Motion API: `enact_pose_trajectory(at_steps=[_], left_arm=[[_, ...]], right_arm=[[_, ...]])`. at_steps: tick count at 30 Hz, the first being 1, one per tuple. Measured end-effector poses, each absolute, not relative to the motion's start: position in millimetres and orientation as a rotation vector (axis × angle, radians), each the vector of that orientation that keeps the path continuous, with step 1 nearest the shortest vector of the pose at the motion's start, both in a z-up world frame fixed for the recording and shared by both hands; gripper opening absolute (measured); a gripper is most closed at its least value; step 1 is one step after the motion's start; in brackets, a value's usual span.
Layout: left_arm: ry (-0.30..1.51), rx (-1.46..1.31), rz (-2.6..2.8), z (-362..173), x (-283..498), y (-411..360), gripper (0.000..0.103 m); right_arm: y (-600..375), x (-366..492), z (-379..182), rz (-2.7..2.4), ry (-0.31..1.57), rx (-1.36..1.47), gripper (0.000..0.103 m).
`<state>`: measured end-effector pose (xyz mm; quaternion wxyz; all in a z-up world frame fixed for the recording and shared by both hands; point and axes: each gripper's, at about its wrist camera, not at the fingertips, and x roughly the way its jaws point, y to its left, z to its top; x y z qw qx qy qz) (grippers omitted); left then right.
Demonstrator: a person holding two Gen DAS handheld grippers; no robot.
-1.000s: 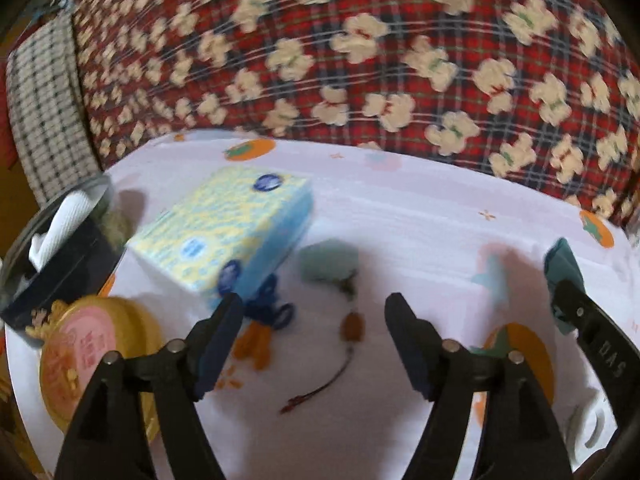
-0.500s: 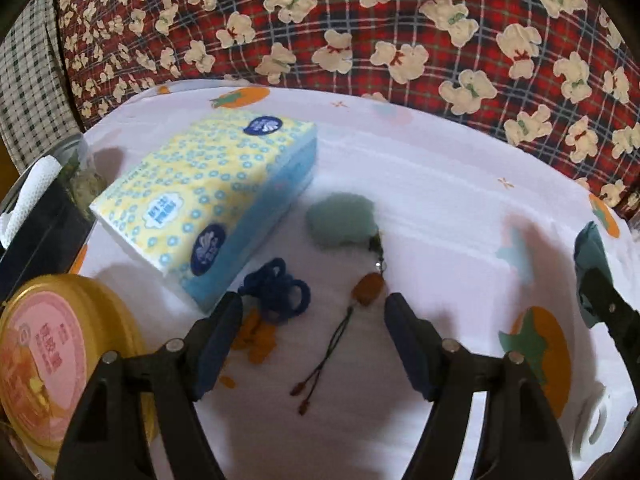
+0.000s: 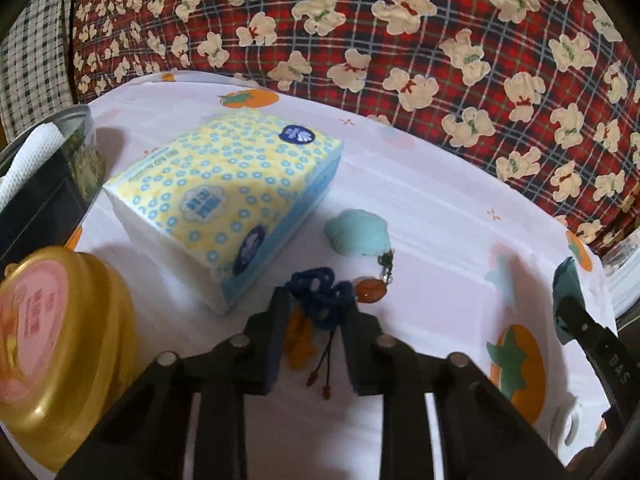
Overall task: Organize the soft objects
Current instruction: 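Move the left tool toward the blue hair tie while the right tool holds the teal cloth, then close the left tool on the blue hair tie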
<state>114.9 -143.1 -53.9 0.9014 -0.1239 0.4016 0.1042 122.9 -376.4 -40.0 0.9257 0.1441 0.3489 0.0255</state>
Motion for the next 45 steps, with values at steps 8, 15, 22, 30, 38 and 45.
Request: enact_pose_trajectory(at_steps=[8,15,22,30,38,45], left_arm=[[0.771,-0.289,-0.007,-36,94,-146,0.014],[0.667,-0.27,-0.127,-25,56,-121,0.014],[0.679,-0.25,-0.133,-31,55,-114,0.013],[0.813,-0.162,-0.097,-46,91,-143,0.023],[0.857,-0.098,-0.01,-53,115,-157,0.057],[0.841,-0.216,-0.028,-55,108,-137,0.014]], right_arm=[[-376,122,-39,0.05,0.701,0.292,0.018],[-374,120,-36,0.054,0.688,0.291,0.018],[-372,118,-35,0.06,0.683,0.279,0.018],[-375,117,-37,0.053,0.677,0.295,0.018],[-370,118,-37,0.059,0.692,0.281,0.018],[-371,117,-37,0.071,0.687,0.296,0.018]])
